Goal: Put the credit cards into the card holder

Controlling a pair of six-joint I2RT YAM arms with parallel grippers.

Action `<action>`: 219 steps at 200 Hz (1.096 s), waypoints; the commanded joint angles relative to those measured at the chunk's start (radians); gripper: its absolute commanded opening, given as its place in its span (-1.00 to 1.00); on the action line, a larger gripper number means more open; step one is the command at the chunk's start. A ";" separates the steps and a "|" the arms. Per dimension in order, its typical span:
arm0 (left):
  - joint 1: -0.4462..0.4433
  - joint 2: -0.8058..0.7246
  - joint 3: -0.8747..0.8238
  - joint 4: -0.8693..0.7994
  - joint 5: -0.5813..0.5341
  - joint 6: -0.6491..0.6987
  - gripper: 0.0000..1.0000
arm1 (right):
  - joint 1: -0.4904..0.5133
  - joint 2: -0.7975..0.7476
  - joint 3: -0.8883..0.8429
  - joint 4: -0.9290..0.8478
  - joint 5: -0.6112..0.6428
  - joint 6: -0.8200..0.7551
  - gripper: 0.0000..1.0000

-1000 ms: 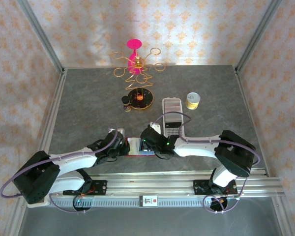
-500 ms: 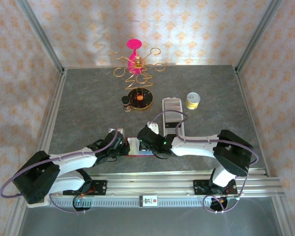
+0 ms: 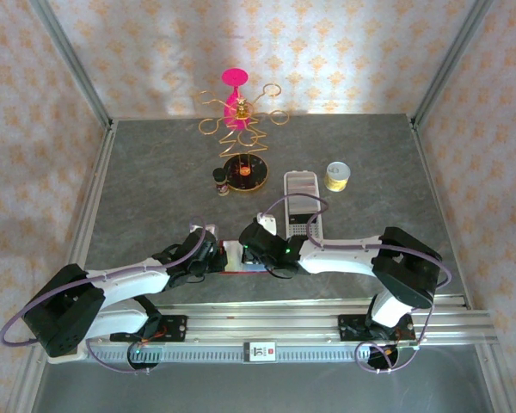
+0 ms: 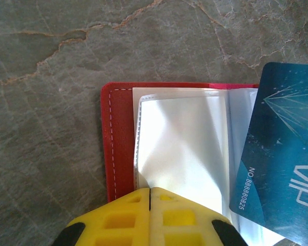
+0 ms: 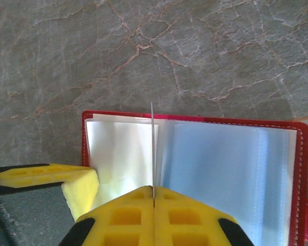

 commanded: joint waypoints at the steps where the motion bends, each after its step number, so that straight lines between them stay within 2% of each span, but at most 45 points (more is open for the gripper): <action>1: -0.010 0.012 -0.034 -0.050 -0.012 -0.008 -1.00 | 0.008 0.016 -0.042 0.027 -0.016 0.040 -1.00; 93: -0.012 0.012 -0.036 -0.048 -0.016 -0.008 -1.00 | 0.010 -0.010 -0.100 0.054 -0.009 0.083 -1.00; 141: -0.011 -0.014 0.011 -0.123 -0.035 0.010 -1.00 | 0.009 -0.127 -0.093 0.073 -0.003 0.033 -1.00; 180: -0.012 -0.108 0.105 -0.219 -0.082 0.009 -0.43 | 0.009 -0.251 -0.104 -0.013 0.108 0.003 -1.00; 219: -0.014 -0.142 0.249 -0.315 -0.095 0.003 -0.38 | 0.008 -0.335 -0.161 -0.107 0.219 0.015 -1.00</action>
